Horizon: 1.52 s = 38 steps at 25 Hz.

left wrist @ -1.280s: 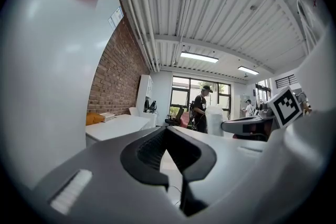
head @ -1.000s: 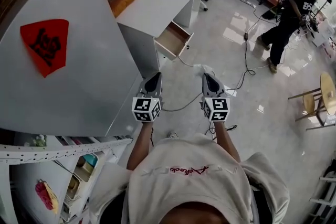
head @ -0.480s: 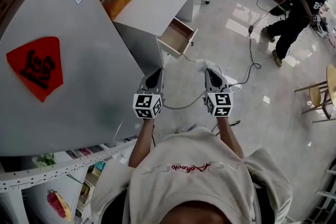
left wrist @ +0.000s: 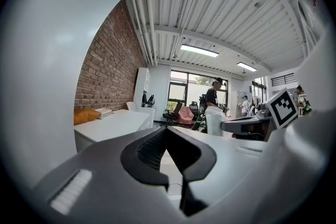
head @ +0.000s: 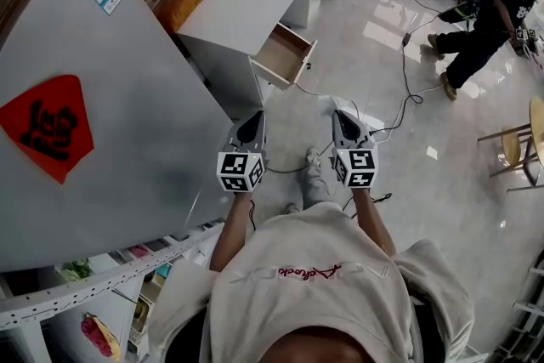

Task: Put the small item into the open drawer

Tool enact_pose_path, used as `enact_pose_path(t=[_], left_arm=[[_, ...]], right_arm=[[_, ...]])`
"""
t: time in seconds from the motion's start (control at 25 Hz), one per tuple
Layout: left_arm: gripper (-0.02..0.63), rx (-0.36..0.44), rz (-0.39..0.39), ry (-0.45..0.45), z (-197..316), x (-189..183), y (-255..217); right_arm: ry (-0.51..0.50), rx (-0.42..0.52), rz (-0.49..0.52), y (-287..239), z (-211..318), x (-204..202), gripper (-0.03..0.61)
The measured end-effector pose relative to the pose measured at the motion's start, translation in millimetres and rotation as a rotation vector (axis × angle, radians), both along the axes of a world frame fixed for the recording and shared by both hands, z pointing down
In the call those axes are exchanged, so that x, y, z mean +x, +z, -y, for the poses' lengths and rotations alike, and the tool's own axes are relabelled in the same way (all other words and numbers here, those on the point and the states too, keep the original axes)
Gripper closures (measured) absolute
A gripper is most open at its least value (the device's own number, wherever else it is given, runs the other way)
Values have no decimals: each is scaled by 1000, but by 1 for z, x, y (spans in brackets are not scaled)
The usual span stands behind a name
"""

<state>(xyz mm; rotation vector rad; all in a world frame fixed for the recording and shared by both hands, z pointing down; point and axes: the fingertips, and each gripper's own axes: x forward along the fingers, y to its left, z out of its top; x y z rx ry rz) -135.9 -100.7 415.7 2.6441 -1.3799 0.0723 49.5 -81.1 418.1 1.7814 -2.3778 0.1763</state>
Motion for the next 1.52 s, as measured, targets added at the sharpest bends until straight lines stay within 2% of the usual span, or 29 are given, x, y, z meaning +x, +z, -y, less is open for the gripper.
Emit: enact_pose_path(t=[0.32, 0.48, 0.96, 1.52], left_arm=[[604, 11, 7, -9, 39, 9, 0], [604, 21, 10, -13, 74, 17, -5], [604, -9, 23, -27, 180, 48, -7], [604, -12, 33, -65, 302, 83, -12]], right_arm=[[-24, 6, 5, 3, 41, 2, 566], [-33, 19, 10, -1, 78, 8, 566], [-56, -26, 18, 3, 188, 36, 566], [-126, -23, 15, -1, 320, 61, 566]])
